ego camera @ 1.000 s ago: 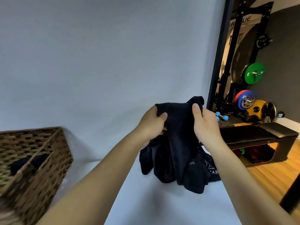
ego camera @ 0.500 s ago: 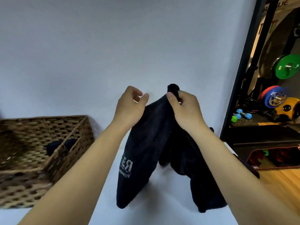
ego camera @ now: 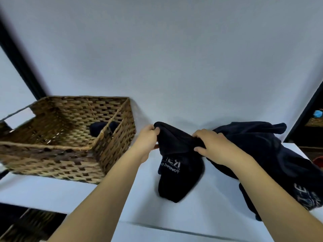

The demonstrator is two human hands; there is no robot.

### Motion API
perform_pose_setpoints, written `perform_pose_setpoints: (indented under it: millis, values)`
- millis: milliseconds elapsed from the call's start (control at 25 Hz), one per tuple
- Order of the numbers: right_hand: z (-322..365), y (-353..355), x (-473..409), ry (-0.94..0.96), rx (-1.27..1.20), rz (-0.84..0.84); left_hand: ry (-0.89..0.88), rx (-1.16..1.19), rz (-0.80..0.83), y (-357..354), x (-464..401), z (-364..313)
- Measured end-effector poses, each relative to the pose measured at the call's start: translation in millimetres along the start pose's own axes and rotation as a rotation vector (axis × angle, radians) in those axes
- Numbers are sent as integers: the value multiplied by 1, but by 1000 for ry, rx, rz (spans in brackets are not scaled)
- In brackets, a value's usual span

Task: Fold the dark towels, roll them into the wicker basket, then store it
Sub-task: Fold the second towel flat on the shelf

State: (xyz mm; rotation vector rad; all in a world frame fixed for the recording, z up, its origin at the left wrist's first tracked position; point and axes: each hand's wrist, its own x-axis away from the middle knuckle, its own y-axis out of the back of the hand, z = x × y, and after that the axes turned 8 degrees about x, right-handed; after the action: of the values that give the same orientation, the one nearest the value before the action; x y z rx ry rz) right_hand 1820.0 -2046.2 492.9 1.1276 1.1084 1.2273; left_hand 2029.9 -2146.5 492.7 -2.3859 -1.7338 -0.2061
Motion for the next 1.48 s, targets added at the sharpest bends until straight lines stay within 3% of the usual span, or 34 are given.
perform_pose_setpoints:
  millis: [80,240,360,440,520,600,720,800,880,960,1080,1200,1280,1320,1400,1480]
  values:
    - [-7,7,-2,-71,52,-103,-8,57,-54,6,-3,2]
    - [8,29,0,-141,-355,-389,-54,97,-62,13,12,-5]
    - [29,46,1,-132,-440,-508,-148,49,104,24,28,-22]
    - [42,51,3,-150,-432,-508,-264,-187,289,33,33,-27]
    - [51,48,10,-155,-426,-445,-311,-411,346,43,31,-26]
    - [55,33,21,-168,-303,-271,-275,-410,321,51,30,-24]
    - [42,10,35,-334,294,40,-150,-371,378,61,27,-17]
    - [30,16,40,-440,511,54,-61,-439,456,67,29,-14]
    - [27,30,36,-399,411,12,-40,-451,457,70,28,-14]
    - [35,28,31,-278,171,127,-86,-441,394,69,23,-14]
    - [50,-12,25,-222,269,335,-246,-629,272,66,16,-8]
    - [42,-19,21,-241,226,299,-217,-814,235,66,14,3]
    - [35,-6,16,-257,217,203,-147,-736,292,66,19,1]
    - [32,4,15,-252,208,77,-138,-570,309,65,24,-6]
    - [27,26,13,-234,140,-313,-167,-122,261,60,32,-24]
    - [23,47,10,-200,-94,-593,-272,46,101,58,29,-38]
